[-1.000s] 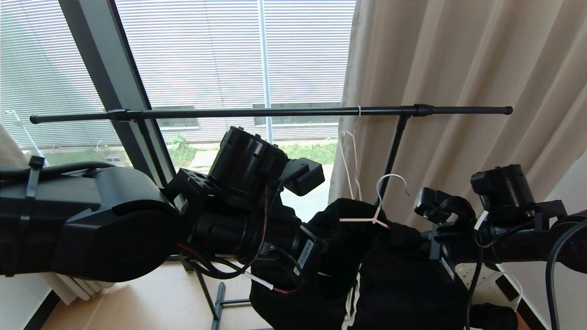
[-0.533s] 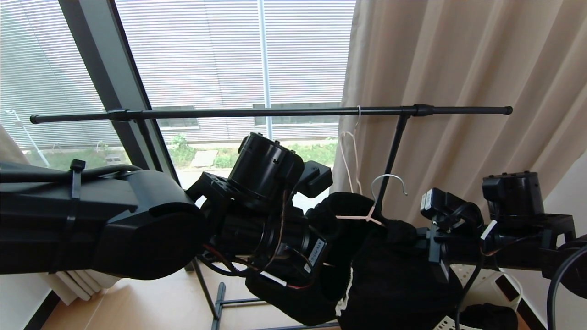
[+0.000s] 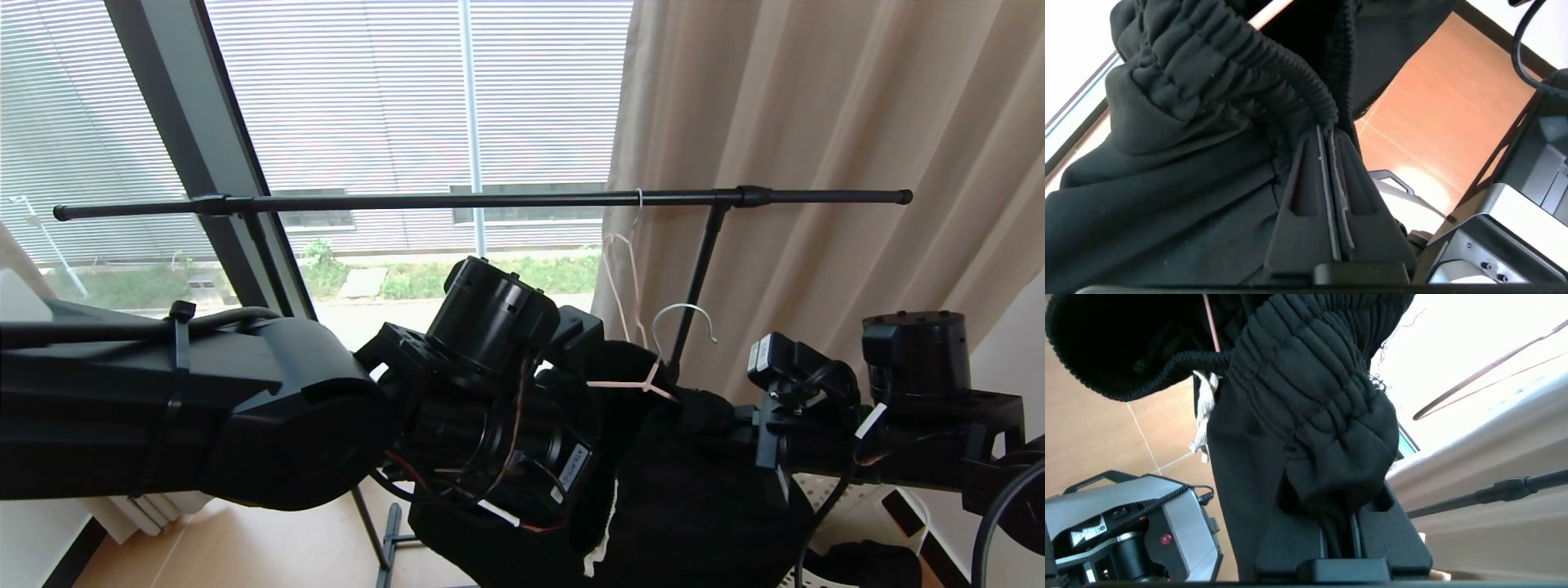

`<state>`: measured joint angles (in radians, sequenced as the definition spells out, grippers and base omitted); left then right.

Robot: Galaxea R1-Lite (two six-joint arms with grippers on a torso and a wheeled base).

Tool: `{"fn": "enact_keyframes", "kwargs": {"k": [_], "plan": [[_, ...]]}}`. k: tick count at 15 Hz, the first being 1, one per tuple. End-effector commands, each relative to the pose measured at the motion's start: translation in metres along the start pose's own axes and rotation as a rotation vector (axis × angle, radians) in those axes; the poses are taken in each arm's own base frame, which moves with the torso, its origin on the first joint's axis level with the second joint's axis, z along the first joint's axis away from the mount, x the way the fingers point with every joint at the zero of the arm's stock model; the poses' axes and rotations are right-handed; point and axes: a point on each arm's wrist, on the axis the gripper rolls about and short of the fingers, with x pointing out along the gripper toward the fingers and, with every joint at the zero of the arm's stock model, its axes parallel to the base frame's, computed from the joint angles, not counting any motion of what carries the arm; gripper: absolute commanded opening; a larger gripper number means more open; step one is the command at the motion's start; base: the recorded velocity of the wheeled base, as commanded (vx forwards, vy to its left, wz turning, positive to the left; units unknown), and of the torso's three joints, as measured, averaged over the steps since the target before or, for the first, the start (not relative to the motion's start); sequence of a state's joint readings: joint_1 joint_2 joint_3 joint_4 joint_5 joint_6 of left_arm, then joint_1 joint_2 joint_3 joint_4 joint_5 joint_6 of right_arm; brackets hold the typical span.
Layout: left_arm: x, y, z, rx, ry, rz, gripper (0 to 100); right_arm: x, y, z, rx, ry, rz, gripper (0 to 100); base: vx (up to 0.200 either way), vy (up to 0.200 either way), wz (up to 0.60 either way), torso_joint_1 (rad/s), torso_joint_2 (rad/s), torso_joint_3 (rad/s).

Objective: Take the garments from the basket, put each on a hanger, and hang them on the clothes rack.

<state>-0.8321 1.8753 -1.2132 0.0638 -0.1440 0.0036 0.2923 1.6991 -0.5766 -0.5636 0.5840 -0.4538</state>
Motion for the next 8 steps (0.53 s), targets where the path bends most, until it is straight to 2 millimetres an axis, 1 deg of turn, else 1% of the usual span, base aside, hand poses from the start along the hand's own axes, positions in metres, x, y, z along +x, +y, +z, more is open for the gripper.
{"fn": "enact_keyframes", "kwargs": {"k": [1,3,4,8], "plan": [[0.0062,0.0006,-0.0023,-0.004,0.016,-0.001,0,-0.0008,0.0024,0.0001,-0.002,-0.011,0.002,0,0.000,0.000,0.00,0.000,0.00,0.000],[0.0067,0.0012,-0.0029,-0.007,0.019,0.000,0,-0.0017,0.0041,0.0003,-0.010,-0.028,-0.003,0,0.000,0.000,0.00,0.000,0.00,0.000],[0.0069,0.0012,-0.0034,-0.007,0.021,0.000,100,-0.0016,0.0055,0.0015,-0.016,-0.033,0.000,0,0.000,0.000,0.00,0.000,0.00,0.000],[0.0063,-0.0009,-0.0016,-0.002,0.003,0.024,100,-0.0032,0.0084,0.0023,-0.021,-0.036,0.005,0,0.000,0.000,0.00,0.000,0.00,0.000]]}}
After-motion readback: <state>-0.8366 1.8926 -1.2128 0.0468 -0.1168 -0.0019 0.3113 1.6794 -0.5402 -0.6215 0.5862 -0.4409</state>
